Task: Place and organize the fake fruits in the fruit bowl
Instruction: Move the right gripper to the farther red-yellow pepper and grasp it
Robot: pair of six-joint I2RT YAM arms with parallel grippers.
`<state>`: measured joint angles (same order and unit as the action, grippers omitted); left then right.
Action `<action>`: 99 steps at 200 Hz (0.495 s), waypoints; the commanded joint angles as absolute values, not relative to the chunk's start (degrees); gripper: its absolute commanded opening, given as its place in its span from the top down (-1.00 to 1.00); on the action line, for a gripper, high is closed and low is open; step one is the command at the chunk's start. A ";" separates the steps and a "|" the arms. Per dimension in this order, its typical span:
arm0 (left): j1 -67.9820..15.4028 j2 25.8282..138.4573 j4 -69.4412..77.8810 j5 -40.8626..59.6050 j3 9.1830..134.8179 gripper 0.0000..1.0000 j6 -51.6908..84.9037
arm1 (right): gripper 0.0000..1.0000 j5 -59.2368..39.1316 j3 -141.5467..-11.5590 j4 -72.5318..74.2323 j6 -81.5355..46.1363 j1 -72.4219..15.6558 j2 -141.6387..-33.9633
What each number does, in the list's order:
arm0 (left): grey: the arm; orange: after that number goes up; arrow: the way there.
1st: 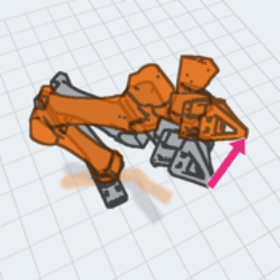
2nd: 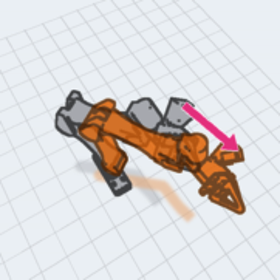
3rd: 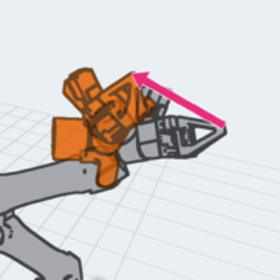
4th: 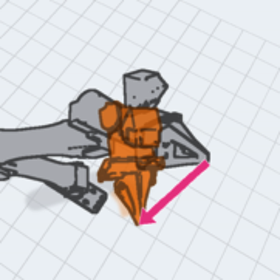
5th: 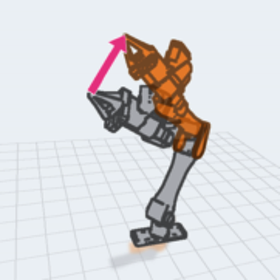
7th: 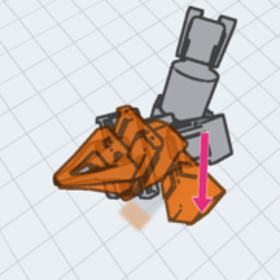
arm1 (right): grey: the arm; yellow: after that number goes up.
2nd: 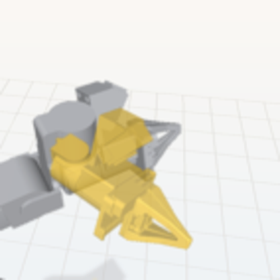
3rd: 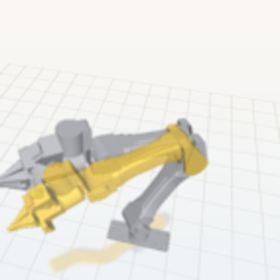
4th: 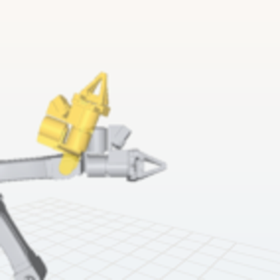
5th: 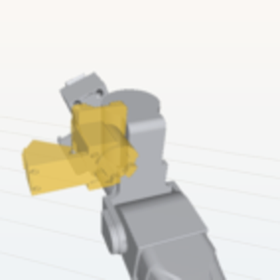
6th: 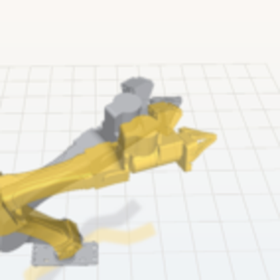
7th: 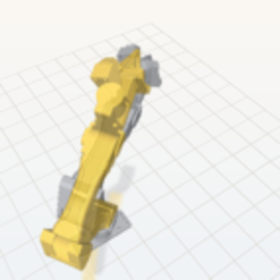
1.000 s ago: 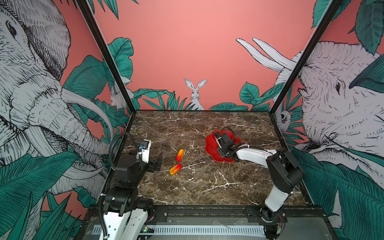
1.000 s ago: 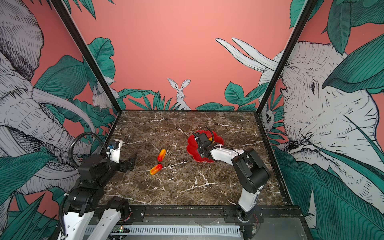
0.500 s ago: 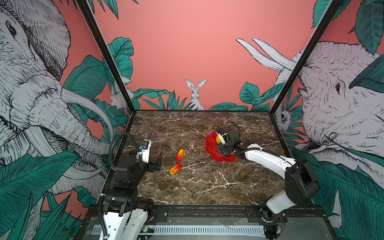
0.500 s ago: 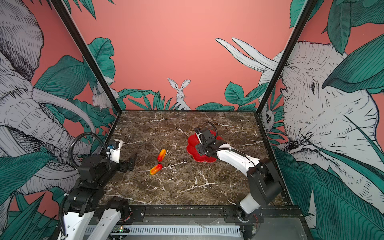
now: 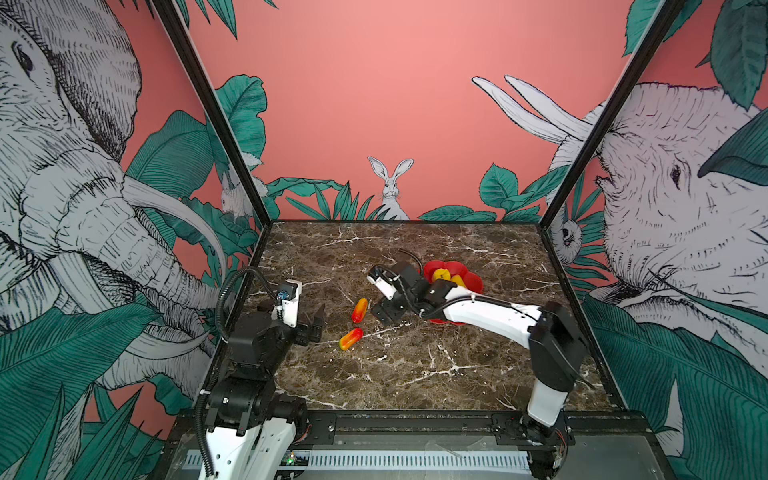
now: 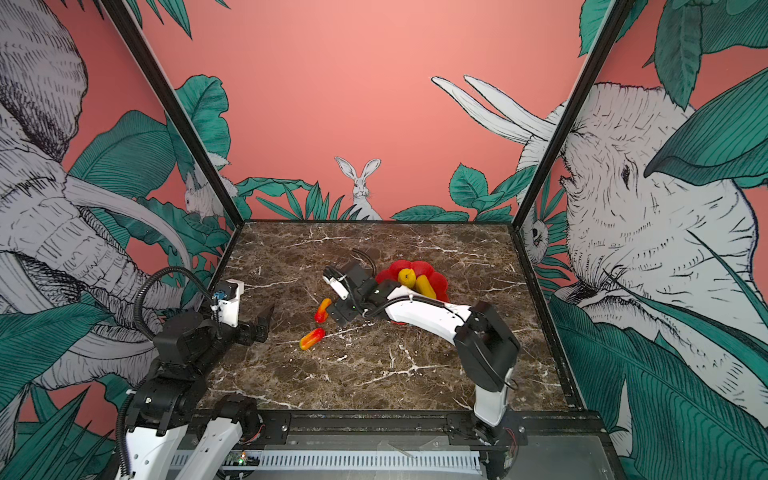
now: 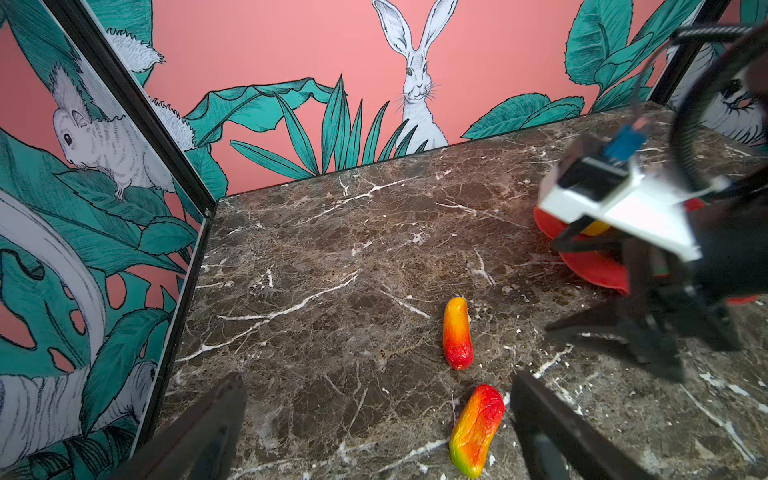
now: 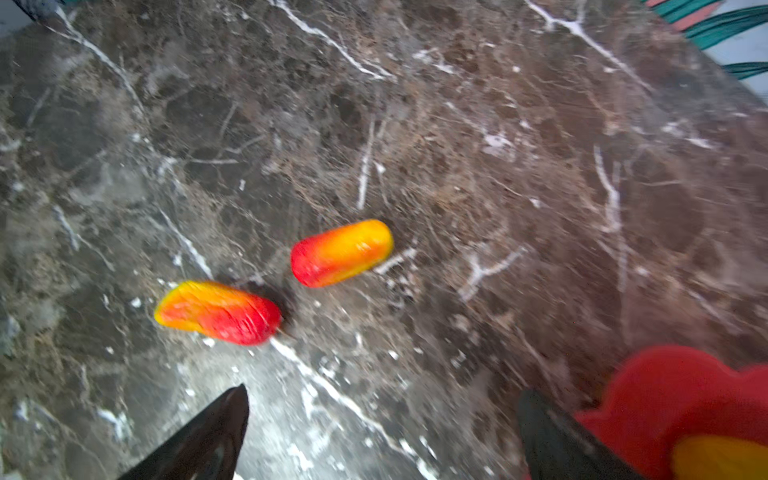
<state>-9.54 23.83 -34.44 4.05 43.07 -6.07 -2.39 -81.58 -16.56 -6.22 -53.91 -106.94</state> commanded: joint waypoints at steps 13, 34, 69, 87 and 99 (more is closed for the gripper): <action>-9.23 23.37 -35.00 4.56 42.71 -0.99 -6.18 | -0.99 1.29 -88.28 -12.68 -22.49 -55.79 -113.40; -9.23 23.31 -34.89 4.66 42.71 -0.99 -6.22 | -0.99 4.35 -88.69 -8.87 -30.84 -56.09 -116.63; -9.26 23.05 -34.78 4.88 42.63 -0.99 -6.15 | -0.99 4.66 -93.16 -10.16 -35.49 -56.51 -122.85; -9.23 22.94 -34.76 4.80 42.63 -0.99 -6.16 | -0.99 3.29 -94.47 -10.28 -35.94 -56.72 -124.72; -9.23 22.85 -34.74 4.79 42.64 -0.99 -6.16 | -0.98 2.91 -94.98 -10.46 -36.04 -56.88 -125.58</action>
